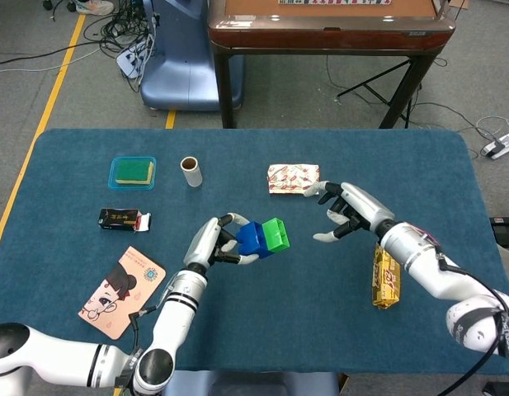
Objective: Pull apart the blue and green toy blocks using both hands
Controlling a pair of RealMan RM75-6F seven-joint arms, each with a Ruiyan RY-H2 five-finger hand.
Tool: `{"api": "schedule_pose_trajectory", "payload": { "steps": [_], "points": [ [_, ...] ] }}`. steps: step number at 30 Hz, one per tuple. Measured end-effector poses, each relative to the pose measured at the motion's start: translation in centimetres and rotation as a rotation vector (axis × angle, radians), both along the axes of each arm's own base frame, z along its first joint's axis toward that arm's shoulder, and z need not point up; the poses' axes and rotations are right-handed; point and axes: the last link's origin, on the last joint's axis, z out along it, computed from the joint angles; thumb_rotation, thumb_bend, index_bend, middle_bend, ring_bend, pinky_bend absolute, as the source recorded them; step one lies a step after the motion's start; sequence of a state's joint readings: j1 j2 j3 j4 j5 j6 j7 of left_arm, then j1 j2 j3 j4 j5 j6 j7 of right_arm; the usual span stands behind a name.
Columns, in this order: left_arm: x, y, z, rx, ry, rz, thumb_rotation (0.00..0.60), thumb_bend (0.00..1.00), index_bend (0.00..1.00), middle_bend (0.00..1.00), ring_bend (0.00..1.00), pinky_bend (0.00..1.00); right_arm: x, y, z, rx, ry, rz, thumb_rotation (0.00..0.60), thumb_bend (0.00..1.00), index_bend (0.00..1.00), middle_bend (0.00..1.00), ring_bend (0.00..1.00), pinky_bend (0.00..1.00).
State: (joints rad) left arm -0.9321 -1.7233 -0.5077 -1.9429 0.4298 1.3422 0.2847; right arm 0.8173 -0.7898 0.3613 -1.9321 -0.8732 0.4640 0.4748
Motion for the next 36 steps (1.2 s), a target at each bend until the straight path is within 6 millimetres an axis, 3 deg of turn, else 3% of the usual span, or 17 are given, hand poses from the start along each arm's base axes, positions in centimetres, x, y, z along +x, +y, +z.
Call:
{"api": "schedule_pose_trajectory", "payload": {
  "steps": [9, 36],
  "points": [
    [0.5, 0.1, 0.3, 0.021, -0.008, 0.01, 0.6, 0.0, 0.63, 1.0, 1.0, 1.0, 1.5, -1.2, 0.0, 0.036, 0.035, -0.004, 0.6, 0.0, 0.13, 1.0, 1.0, 1.0],
    [0.6, 0.7, -0.1, 0.038, -0.003, 0.017, 0.6, 0.0, 0.62, 1.0, 1.0, 1.0, 1.7, -1.6, -4.3, 0.123, 0.034, -0.035, 0.6, 0.0, 0.12, 1.0, 1.0, 1.0]
  ]
}}
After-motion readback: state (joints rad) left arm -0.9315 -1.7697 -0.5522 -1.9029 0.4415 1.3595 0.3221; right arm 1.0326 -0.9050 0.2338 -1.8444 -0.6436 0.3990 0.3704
